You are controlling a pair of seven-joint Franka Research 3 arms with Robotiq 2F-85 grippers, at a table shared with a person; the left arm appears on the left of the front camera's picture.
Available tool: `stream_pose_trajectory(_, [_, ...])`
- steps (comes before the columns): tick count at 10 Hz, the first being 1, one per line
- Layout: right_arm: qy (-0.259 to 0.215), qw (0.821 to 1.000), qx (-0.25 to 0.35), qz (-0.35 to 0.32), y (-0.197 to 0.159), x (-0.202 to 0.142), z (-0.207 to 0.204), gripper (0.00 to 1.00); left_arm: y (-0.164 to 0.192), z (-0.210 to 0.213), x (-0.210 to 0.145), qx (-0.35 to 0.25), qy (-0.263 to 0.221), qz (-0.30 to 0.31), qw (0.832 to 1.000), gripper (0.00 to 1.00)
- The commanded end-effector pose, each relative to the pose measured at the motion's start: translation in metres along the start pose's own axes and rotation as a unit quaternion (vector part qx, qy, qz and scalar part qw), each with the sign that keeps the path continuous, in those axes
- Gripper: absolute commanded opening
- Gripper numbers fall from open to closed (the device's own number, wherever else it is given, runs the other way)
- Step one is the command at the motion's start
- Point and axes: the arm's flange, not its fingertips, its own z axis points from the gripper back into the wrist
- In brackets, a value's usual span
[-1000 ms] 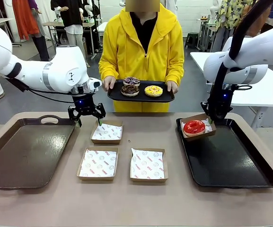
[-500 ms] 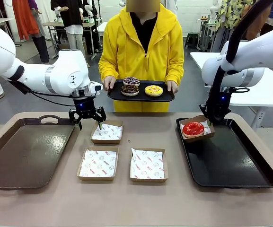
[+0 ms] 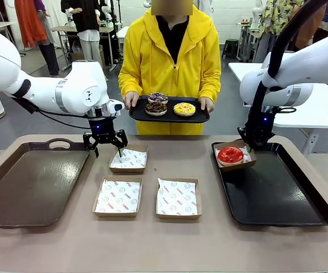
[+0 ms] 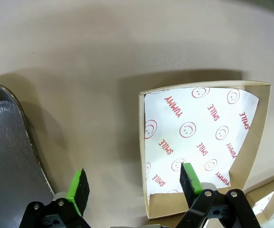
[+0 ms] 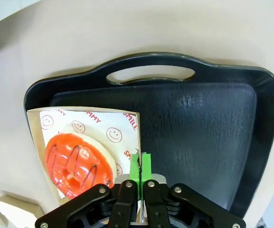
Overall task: Individually package the donuts and arrange them on the tray.
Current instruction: Place the picked Paper togo box on the Handle tray while simultaneously picking up another Paper togo box from the table with the other hand.
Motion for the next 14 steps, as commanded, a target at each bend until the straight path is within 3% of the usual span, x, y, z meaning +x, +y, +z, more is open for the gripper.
stream_pose_trajectory(1, [0.001,1.000,0.012,0.006,0.0026,0.0057,0.0006,0.01,-0.0023,-0.0015,0.0078,0.000,0.007,-0.016,1.000,1.00])
stream_pose_trajectory(4, [0.004,1.000,0.010,0.010,0.0029,0.0055,-0.0009,0.01,-0.0056,-0.0037,0.0064,0.013,-0.036,-0.012,0.999,1.00])
stream_pose_trajectory(5, [0.005,1.000,0.014,0.013,0.0026,0.0053,-0.0013,0.48,-0.0063,-0.0017,0.0043,0.007,-0.051,-0.020,0.998,0.45])
stream_pose_trajectory(6, [0.005,1.000,0.016,0.014,0.0024,0.0051,-0.0017,0.61,-0.0070,-0.0012,0.0042,0.012,-0.053,-0.017,0.998,0.43])
stream_pose_trajectory(7, [0.004,1.000,0.017,0.014,0.0024,0.0047,-0.0014,1.00,-0.0079,-0.0006,0.0041,0.013,-0.054,-0.015,0.998,0.00])
stream_pose_trajectory(8, [0.003,1.000,0.018,0.012,0.0018,0.0046,-0.0006,1.00,-0.0081,0.0001,0.0038,0.014,-0.055,-0.016,0.998,0.37])
stream_pose_trajectory(9, [0.003,1.000,0.018,0.010,0.0015,0.0048,-0.0005,1.00,-0.0082,0.0011,0.0037,0.014,-0.056,-0.018,0.998,0.00])
stream_pose_trajectory(10, [0.003,1.000,0.019,0.010,0.0016,0.0050,-0.0002,0.86,-0.0084,0.0025,0.0039,0.015,-0.057,-0.018,0.998,0.00])
stream_pose_trajectory(12, [0.003,1.000,0.023,0.005,0.0007,0.0057,0.0001,1.00,-0.0087,0.0045,0.0041,0.016,-0.057,-0.017,0.998,0.00])
stream_pose_trajectory(14, [0.005,1.000,0.027,0.004,-0.0002,0.0054,0.0003,1.00,-0.0085,0.0049,0.0044,0.016,-0.055,-0.017,0.998,0.00])
